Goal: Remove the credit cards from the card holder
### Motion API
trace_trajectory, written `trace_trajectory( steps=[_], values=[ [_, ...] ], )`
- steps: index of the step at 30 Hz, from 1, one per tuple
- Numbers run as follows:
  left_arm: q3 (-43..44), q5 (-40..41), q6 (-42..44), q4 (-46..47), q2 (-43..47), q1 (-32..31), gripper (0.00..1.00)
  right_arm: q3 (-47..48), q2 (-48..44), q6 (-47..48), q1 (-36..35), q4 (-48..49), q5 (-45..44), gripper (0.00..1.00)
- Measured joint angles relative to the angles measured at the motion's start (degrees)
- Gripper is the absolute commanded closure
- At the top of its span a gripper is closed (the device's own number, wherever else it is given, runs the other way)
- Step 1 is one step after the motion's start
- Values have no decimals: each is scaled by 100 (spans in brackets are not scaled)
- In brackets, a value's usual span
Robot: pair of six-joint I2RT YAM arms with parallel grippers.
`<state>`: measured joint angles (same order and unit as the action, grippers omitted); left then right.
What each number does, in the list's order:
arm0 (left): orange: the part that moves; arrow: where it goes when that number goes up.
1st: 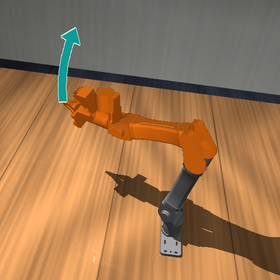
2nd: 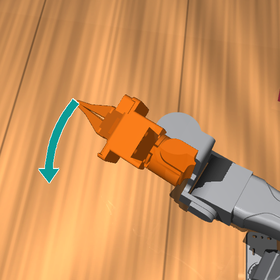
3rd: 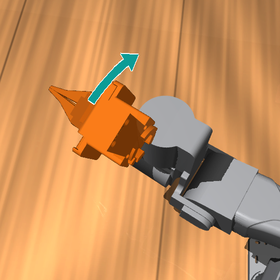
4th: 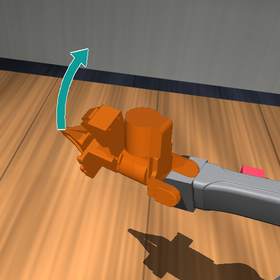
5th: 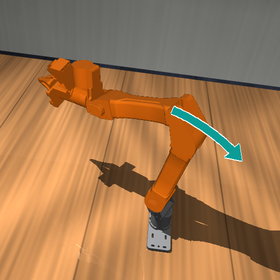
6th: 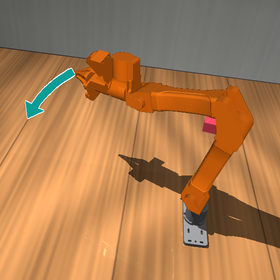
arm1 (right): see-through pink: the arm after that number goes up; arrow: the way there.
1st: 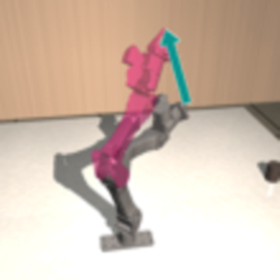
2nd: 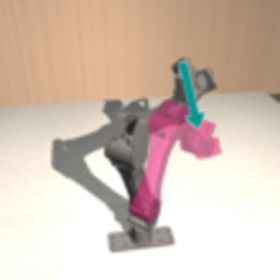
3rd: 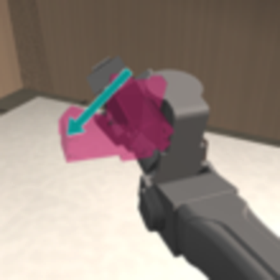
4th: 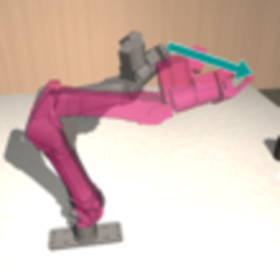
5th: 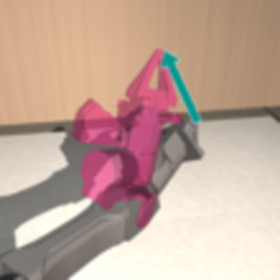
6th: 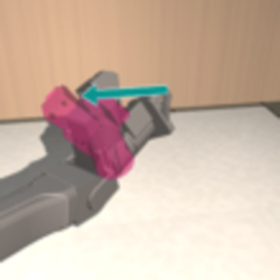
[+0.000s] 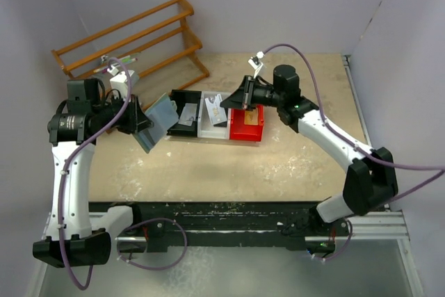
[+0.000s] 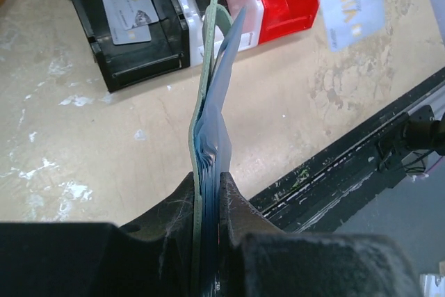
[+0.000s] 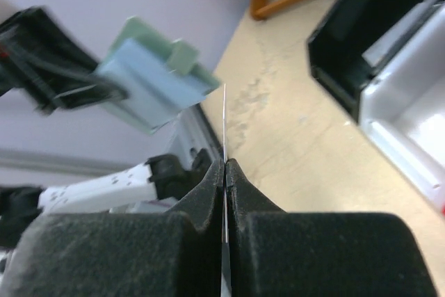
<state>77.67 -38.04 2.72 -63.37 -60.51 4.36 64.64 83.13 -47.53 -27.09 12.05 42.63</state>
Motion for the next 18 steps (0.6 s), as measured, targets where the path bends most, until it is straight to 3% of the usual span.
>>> trace_trajectory(
  steps=[10,18],
  values=[
    [719,162,299,-367,-221,0,99,1325,2044,164,-341,-321,-1255,100],
    [1128,662,675,-879,-636,13,100,2503,3567,-275,-892,-369,-2435,100]
  ],
)
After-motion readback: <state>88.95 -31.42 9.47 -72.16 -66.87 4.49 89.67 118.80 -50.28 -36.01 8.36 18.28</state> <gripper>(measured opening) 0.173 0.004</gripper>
